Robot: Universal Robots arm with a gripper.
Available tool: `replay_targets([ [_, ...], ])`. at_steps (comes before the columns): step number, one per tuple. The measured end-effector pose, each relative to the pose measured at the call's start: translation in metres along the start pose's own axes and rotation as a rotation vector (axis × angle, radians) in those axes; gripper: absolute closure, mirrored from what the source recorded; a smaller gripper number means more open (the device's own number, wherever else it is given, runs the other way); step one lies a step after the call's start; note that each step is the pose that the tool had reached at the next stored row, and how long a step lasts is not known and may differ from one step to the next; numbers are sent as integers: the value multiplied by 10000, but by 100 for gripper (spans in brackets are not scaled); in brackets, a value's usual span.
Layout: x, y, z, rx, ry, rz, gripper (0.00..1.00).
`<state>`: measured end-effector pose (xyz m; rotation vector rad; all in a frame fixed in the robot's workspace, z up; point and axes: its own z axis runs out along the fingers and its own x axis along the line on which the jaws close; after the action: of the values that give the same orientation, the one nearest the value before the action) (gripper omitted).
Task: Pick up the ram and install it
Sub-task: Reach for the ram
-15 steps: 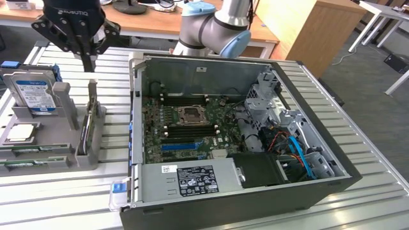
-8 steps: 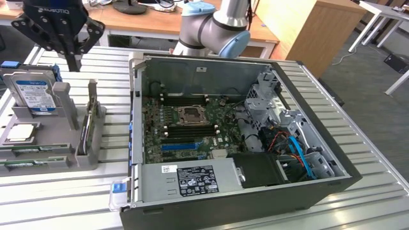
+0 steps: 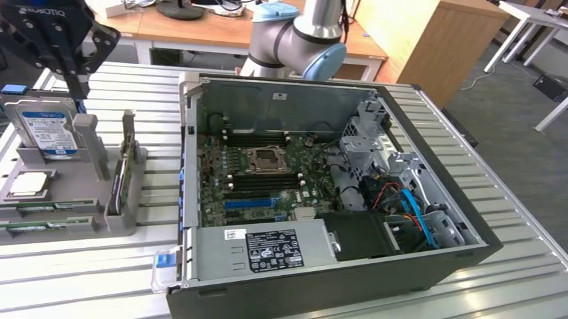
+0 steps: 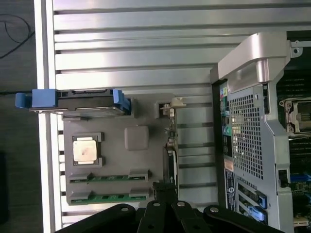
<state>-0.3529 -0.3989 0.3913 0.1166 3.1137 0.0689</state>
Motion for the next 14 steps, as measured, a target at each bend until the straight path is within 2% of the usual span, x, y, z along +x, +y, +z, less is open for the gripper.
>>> replay_targets([
  [14,396,-30,-4,0,0,0,89],
])
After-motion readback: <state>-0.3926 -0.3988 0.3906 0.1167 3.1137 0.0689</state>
